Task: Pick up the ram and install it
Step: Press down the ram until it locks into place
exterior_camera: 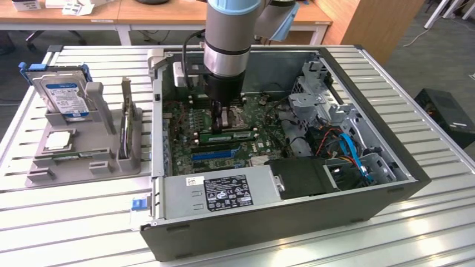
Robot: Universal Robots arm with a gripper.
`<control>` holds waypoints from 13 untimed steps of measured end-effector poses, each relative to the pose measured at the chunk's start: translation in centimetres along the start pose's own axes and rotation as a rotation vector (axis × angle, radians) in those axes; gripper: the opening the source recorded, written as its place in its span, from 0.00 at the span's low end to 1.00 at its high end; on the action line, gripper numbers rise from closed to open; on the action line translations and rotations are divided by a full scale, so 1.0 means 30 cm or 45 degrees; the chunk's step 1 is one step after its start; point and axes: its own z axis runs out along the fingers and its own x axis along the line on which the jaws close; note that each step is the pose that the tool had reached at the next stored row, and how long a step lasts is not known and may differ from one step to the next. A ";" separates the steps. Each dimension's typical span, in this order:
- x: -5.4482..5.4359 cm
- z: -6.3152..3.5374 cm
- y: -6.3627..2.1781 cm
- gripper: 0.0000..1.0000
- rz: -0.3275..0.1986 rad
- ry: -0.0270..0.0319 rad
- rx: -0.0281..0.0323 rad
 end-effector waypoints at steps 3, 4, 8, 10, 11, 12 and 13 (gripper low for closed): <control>0.001 0.003 0.000 0.11 0.000 0.0004 -0.0002; 0.001 0.003 0.000 0.11 0.000 0.0004 -0.0002; 0.001 0.004 0.000 0.11 0.000 0.0000 0.0000; 0.001 0.007 0.000 0.11 0.000 0.0002 -0.0001; 0.001 0.009 0.000 0.11 0.000 0.0006 -0.0003; 0.002 0.010 0.000 0.11 0.000 0.0005 -0.0003; 0.002 0.010 0.000 0.11 0.000 0.0005 -0.0003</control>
